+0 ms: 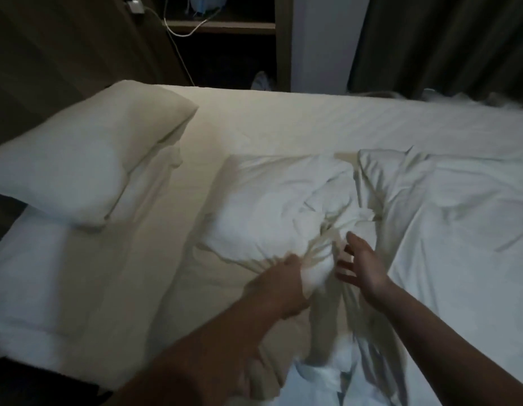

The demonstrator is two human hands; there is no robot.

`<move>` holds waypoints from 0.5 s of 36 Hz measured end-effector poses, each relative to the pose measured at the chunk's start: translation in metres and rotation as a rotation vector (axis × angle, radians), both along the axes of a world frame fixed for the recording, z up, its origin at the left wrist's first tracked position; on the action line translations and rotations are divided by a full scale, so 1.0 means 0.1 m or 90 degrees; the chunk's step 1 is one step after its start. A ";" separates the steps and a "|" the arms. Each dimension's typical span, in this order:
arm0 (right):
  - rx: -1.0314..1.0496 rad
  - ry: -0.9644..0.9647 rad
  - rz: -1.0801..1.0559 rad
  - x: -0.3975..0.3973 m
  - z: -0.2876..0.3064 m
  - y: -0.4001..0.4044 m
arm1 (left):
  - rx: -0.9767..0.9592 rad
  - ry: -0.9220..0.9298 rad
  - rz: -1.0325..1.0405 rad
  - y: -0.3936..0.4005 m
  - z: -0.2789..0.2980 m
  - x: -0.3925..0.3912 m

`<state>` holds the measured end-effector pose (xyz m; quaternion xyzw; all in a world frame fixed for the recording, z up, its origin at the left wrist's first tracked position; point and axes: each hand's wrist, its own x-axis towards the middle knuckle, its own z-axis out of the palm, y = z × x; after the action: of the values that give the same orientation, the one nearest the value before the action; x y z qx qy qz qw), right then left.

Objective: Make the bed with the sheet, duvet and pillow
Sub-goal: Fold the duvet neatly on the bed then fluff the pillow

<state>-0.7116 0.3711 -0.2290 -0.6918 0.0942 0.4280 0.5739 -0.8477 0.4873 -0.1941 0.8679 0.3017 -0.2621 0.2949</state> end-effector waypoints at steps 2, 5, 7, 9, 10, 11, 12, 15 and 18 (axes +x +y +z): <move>-0.019 0.016 0.028 -0.03 -0.07 -0.07 | -0.042 0.026 0.005 -0.04 -0.12 -0.04; -0.071 -0.021 0.064 -0.06 -0.22 -0.11 | -0.062 0.026 0.030 -0.02 -0.14 -0.07; -0.094 -0.060 0.104 -0.10 -0.28 -0.09 | 0.015 -0.081 0.078 0.07 -0.04 -0.09; -0.104 -0.094 0.123 -0.16 -0.32 -0.04 | 0.170 -0.197 0.102 0.25 0.02 -0.12; -0.111 -0.103 0.122 -0.19 -0.34 0.00 | 0.243 -0.222 0.111 0.37 -0.01 -0.13; -0.111 -0.114 0.122 -0.22 -0.34 0.04 | 0.291 -0.223 0.131 0.49 -0.06 -0.14; -0.111 -0.111 0.118 -0.25 -0.34 0.11 | 0.308 -0.198 0.157 0.61 -0.15 -0.15; -0.126 -0.093 0.097 -0.31 -0.44 0.29 | 0.294 -0.100 0.160 0.84 -0.39 -0.17; -0.124 -0.138 0.118 -0.32 -0.58 0.44 | 0.279 -0.148 0.088 0.94 -0.42 -0.15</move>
<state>-0.7439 0.4152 -0.2871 -0.7921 0.0088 0.3907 0.4688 -0.8630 0.5812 -0.2360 0.9127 0.3742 -0.0681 0.1494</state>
